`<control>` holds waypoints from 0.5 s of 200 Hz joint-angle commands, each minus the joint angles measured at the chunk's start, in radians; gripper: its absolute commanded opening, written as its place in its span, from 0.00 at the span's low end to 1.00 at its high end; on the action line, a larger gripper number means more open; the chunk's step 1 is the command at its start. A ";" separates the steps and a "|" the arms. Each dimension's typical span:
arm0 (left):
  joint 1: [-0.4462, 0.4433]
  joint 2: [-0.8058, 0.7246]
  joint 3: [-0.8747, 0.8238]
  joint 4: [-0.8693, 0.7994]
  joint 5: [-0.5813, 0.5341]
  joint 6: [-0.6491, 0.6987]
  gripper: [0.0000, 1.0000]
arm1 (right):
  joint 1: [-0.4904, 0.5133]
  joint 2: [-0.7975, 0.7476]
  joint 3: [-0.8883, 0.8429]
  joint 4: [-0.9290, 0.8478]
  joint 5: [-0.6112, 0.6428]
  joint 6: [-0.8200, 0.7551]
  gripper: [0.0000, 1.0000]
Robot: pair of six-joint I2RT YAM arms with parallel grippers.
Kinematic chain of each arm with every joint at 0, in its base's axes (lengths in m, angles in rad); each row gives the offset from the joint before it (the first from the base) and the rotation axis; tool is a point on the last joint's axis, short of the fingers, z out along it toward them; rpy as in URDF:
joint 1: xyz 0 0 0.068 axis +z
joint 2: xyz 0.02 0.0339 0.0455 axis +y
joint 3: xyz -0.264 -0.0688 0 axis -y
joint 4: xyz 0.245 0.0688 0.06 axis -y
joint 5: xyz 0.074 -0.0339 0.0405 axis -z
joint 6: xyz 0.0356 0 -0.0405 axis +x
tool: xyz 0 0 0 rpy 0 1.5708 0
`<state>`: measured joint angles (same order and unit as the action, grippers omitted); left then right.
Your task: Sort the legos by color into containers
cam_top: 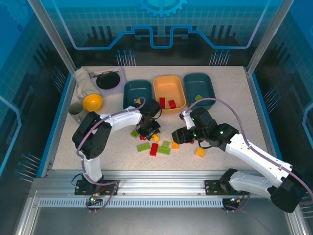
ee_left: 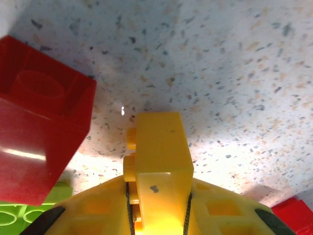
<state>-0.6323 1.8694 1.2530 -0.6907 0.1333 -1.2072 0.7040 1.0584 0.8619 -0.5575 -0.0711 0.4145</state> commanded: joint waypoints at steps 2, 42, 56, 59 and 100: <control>-0.010 -0.045 0.065 -0.064 -0.068 0.045 0.22 | -0.018 -0.003 0.004 0.018 -0.022 0.010 0.65; 0.016 -0.098 0.208 -0.170 -0.160 0.147 0.22 | -0.020 0.013 0.047 0.052 -0.031 -0.001 0.65; 0.050 -0.097 0.259 -0.190 -0.169 0.182 0.22 | -0.021 0.026 0.057 0.071 -0.035 -0.003 0.65; 0.059 -0.097 0.270 -0.191 -0.169 0.192 0.22 | -0.021 0.030 0.059 0.077 -0.036 -0.003 0.65; 0.206 -0.018 0.414 -0.171 -0.130 0.304 0.22 | -0.020 0.069 0.065 0.218 -0.042 0.010 0.65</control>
<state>-0.5095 1.8057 1.5887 -0.8291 0.0074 -1.0080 0.6930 1.1023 0.8940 -0.4583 -0.0948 0.4175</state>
